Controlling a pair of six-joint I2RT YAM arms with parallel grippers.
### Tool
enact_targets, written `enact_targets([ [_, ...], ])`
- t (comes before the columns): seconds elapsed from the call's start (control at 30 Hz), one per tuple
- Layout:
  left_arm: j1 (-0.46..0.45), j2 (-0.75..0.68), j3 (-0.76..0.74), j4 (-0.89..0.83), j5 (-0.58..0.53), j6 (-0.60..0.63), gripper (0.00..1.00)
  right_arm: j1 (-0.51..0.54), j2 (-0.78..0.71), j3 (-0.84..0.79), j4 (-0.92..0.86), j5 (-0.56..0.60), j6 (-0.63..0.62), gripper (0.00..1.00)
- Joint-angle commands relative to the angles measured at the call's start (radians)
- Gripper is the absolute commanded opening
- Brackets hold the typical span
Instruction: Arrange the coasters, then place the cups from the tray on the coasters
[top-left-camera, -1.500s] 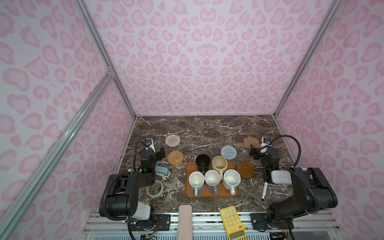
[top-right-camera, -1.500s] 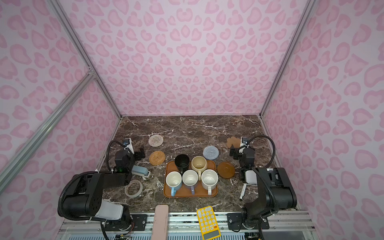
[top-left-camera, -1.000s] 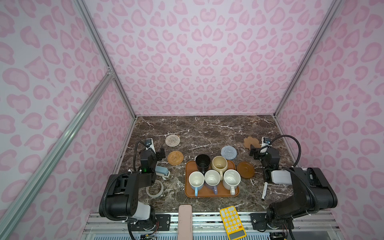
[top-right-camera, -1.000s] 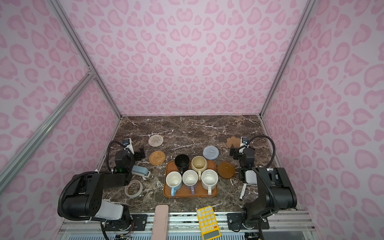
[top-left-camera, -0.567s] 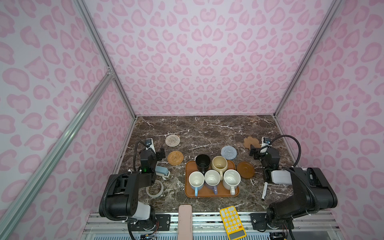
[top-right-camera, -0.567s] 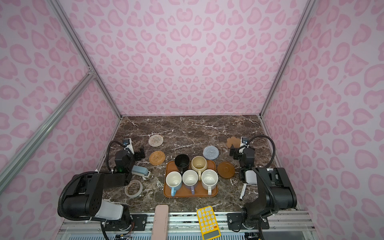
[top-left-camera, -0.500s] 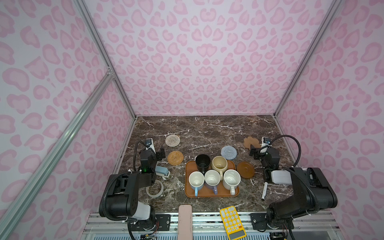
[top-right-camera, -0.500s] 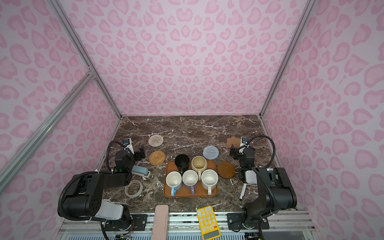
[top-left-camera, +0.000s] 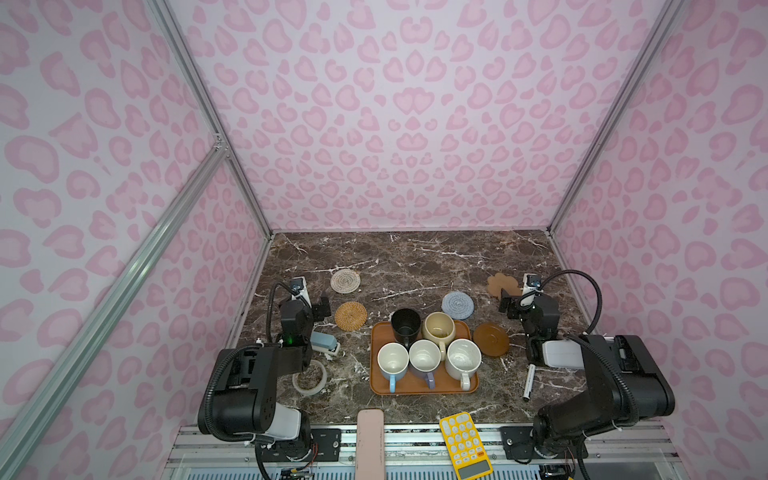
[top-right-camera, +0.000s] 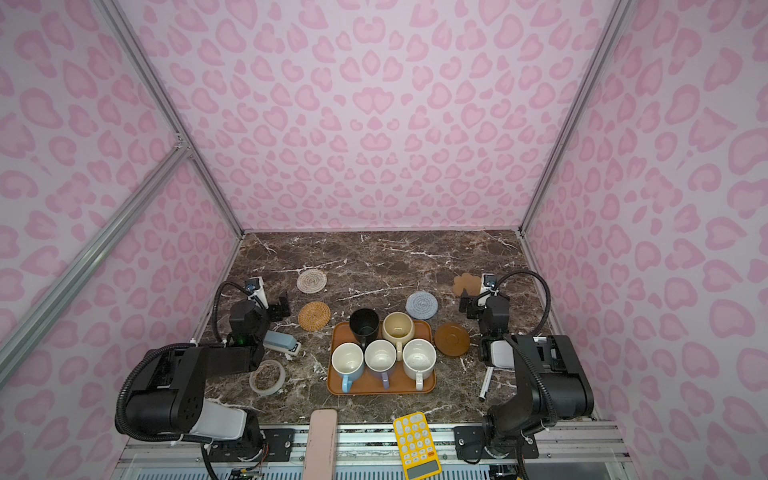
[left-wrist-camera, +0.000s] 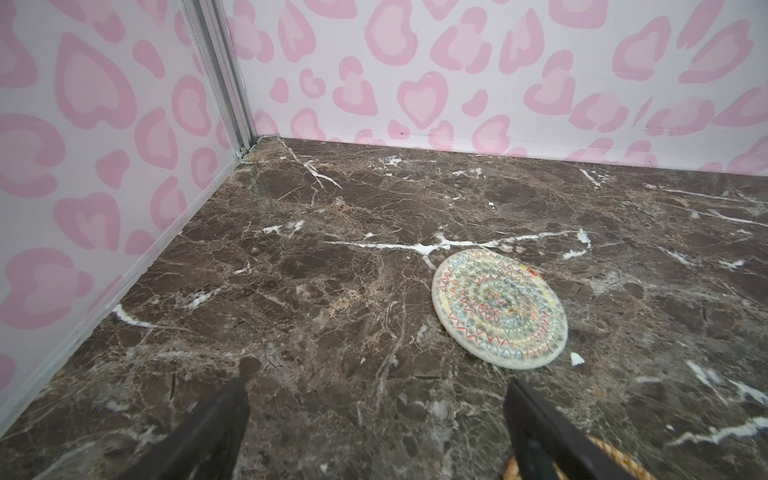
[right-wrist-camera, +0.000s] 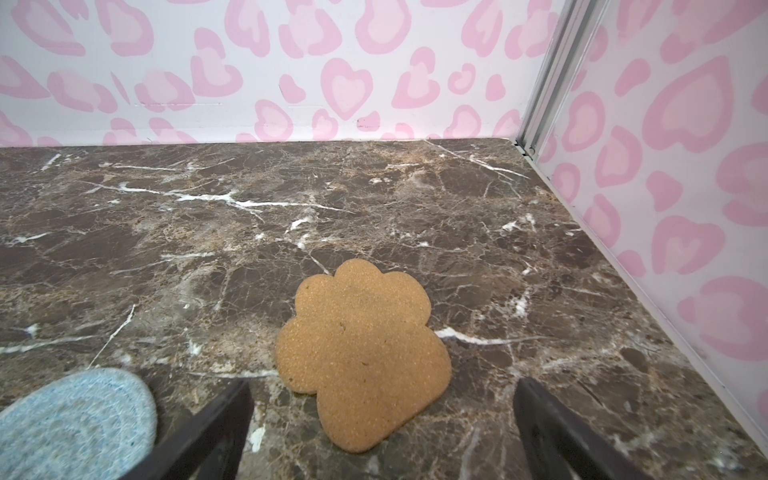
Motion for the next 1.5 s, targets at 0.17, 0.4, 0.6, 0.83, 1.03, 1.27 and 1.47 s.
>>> enact_targets([
  [0.17,0.0,-0.186,0.076,-0.216,-0.013,-0.005,0.97,0.001,-0.172,0.049,-0.214,0.02,0.016,1.0],
  [0.4,0.002,-0.413,0.215,-0.512,0.057,-0.143,0.97,-0.001,-0.38,0.166,-0.537,0.004,0.221,1.0],
  [0.6,0.003,-0.461,0.399,-0.804,0.106,-0.363,0.96,0.0,-0.467,0.271,-0.74,-0.103,0.285,1.0],
  [0.83,0.001,-0.42,0.527,-0.9,0.285,-0.465,0.97,0.131,-0.458,0.409,-0.93,-0.173,0.223,1.0],
  [1.03,-0.074,-0.372,0.637,-1.057,0.216,-0.485,0.97,0.314,-0.328,0.576,-1.087,-0.168,0.148,0.98],
  [1.27,-0.164,-0.163,0.811,-1.324,0.142,-0.482,0.98,0.487,-0.14,0.767,-1.229,-0.098,0.171,1.0],
  [1.47,-0.181,0.034,0.926,-1.432,0.045,-0.463,0.97,0.602,-0.022,0.863,-1.262,-0.062,0.162,1.0],
])
